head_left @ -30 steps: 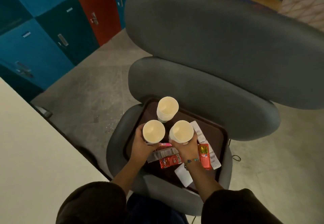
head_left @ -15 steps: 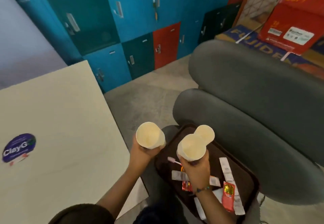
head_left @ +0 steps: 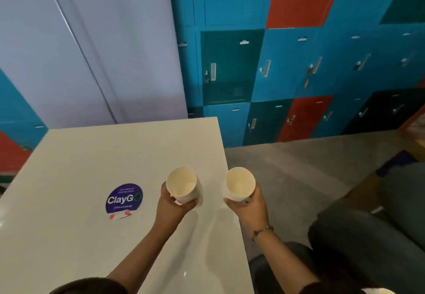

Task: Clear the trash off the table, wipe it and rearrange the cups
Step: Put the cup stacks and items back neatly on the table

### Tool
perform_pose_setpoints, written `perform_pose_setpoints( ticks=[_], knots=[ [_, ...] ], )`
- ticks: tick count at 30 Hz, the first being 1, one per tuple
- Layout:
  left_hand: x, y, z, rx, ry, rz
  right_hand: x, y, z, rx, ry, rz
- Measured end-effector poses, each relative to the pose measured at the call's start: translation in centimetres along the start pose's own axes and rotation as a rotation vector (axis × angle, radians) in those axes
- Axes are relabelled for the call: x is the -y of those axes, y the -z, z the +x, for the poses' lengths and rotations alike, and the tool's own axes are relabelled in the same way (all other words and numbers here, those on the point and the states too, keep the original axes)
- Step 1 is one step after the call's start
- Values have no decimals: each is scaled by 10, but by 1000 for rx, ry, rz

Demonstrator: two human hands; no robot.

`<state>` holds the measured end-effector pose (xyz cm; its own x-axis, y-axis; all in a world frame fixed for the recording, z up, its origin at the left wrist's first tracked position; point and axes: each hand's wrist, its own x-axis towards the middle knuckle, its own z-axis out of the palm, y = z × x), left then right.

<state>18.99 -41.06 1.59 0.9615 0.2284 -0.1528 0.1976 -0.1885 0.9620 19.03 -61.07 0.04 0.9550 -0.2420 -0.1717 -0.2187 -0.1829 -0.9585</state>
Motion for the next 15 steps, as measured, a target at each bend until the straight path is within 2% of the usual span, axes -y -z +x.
perform_pose_setpoints(
  ticks=[4,9,15],
  knots=[
    [8,11,76,-18,47,12,18,-46,72,25,56,-84],
    [8,10,181,-51,-6,84,40,-96,168,34,48,-155],
    [0,2,266,-68,-35,147,52,-137,243,15,34,-192]
  ],
)
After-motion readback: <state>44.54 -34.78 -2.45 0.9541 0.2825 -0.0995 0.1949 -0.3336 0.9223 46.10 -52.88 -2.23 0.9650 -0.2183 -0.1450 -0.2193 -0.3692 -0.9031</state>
